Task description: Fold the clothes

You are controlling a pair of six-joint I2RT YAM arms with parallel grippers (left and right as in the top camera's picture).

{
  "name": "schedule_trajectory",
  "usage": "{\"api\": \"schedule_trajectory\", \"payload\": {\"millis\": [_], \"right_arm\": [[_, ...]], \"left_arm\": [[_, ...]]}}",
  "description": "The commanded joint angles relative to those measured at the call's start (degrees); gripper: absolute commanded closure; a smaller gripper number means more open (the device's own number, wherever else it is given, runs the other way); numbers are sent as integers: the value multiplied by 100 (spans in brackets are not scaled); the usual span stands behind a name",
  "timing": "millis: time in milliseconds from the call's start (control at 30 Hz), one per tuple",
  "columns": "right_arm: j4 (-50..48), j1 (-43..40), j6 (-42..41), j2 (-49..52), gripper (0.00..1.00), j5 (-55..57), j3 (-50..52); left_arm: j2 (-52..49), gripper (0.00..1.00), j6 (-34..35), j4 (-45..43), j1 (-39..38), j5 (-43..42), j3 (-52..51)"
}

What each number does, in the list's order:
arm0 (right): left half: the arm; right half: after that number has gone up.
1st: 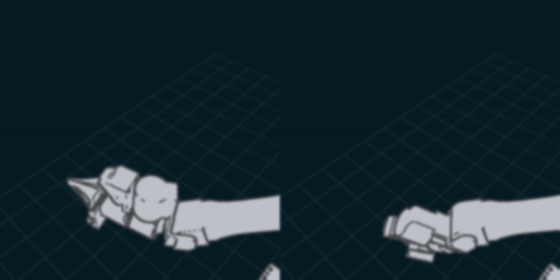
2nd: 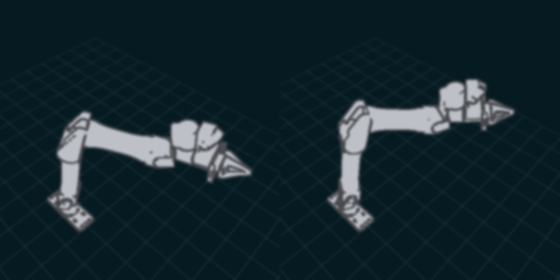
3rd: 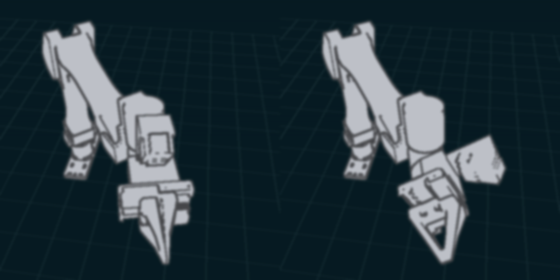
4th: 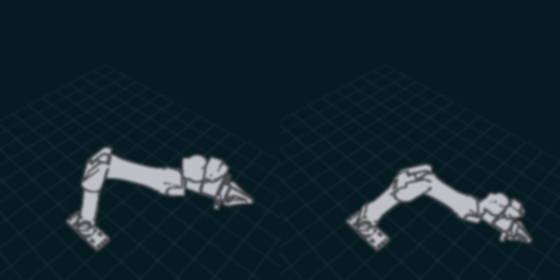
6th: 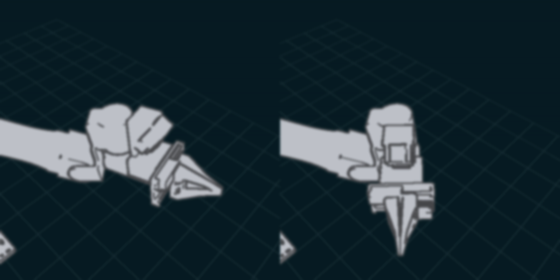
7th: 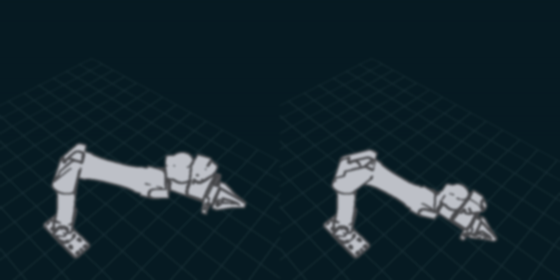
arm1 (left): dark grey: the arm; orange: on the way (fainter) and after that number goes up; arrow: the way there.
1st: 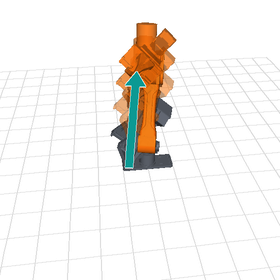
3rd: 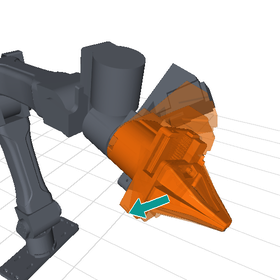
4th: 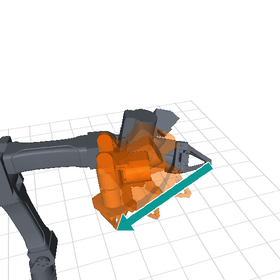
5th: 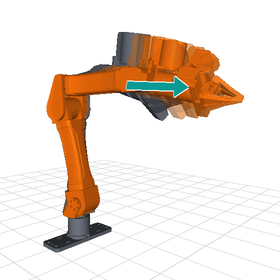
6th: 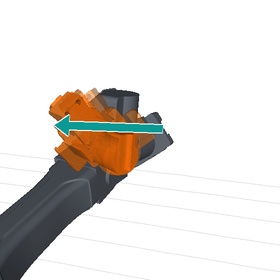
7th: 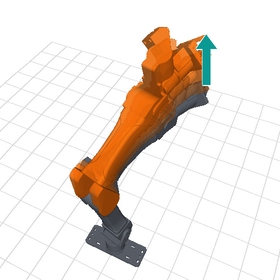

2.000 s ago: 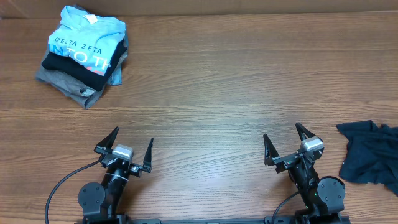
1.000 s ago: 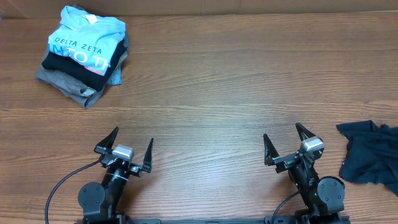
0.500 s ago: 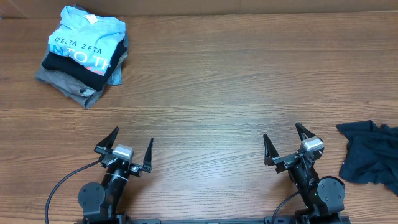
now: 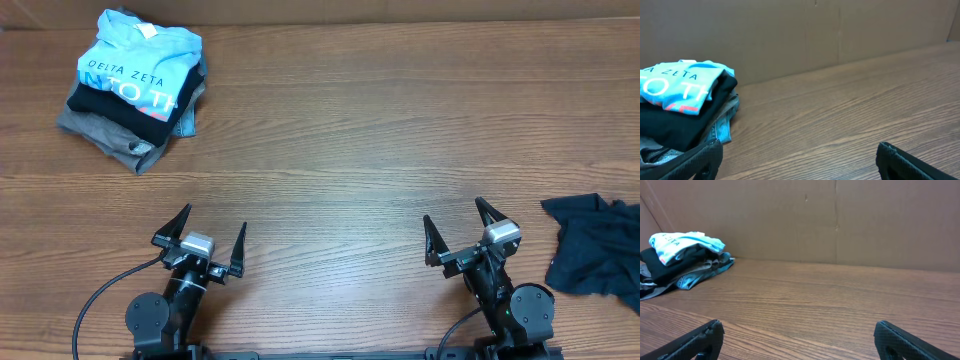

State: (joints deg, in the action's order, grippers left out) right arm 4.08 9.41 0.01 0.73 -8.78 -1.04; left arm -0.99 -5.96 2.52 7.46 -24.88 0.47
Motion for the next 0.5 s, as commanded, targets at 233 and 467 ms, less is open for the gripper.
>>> {"api": "schedule_trajectory", "payload": {"millis": [233,467], "right_arm": [[-90,-15,-334,-57,0,-37,-232],[621,-15,-938,308,0,-33,-1707]], "left_arm": [[63,0,756,-693,-37,-63,162],[-210,0,1113,-146,-37,94,1572]]}}
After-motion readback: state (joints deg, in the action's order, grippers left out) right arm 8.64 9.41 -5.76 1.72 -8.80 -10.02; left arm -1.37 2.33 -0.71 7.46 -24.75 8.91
